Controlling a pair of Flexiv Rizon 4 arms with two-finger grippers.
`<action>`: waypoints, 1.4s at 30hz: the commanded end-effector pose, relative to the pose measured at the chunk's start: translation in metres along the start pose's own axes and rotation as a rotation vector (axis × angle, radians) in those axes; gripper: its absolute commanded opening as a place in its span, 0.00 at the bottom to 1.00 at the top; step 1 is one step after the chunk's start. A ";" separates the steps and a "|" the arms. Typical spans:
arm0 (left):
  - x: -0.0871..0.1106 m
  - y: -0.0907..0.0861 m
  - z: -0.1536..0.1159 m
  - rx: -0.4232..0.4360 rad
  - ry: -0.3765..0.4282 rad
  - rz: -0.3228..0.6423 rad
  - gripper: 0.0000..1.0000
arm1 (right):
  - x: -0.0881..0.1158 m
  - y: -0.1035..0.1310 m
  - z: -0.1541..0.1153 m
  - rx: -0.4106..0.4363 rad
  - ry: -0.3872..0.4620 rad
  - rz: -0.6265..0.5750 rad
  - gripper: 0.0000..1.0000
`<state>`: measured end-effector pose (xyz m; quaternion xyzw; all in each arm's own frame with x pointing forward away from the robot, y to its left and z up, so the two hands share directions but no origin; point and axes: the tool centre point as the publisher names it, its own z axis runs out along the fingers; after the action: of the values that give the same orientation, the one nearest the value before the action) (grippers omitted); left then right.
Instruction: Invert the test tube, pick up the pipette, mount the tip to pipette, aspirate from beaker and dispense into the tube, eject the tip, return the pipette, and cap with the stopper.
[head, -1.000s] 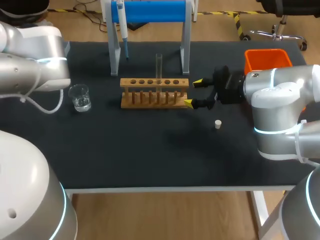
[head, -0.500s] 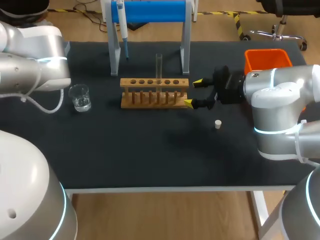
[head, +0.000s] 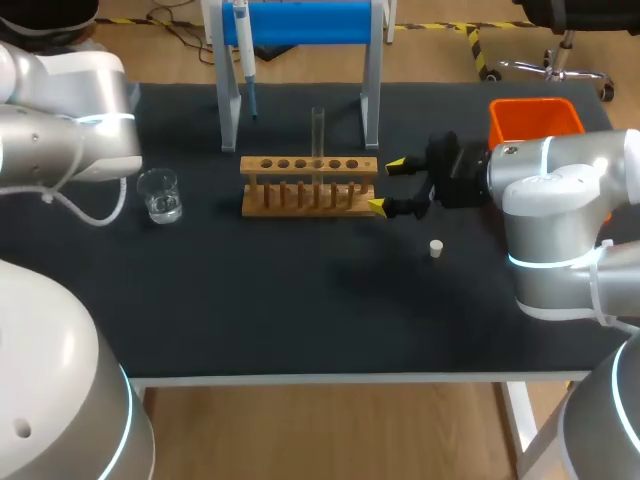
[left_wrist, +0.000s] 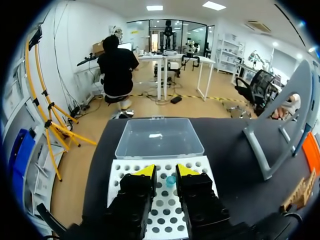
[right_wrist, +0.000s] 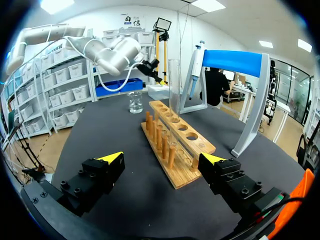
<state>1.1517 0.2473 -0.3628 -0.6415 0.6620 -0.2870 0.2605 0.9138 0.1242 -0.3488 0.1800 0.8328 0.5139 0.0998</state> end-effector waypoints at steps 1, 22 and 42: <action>0.000 -0.003 0.006 -0.012 0.002 0.003 0.13 | -0.001 0.000 -0.001 0.001 0.003 0.000 1.00; -0.001 -0.003 0.002 -0.009 -0.009 -0.004 0.00 | -0.001 0.000 -0.001 0.001 0.003 0.000 1.00; -0.009 -0.012 -0.020 0.039 -0.060 -0.006 0.00 | -0.001 0.000 -0.001 0.001 0.003 0.000 1.00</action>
<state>1.1525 0.2553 -0.3411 -0.6482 0.6489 -0.2781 0.2853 0.9138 0.1242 -0.3488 0.1800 0.8328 0.5139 0.0998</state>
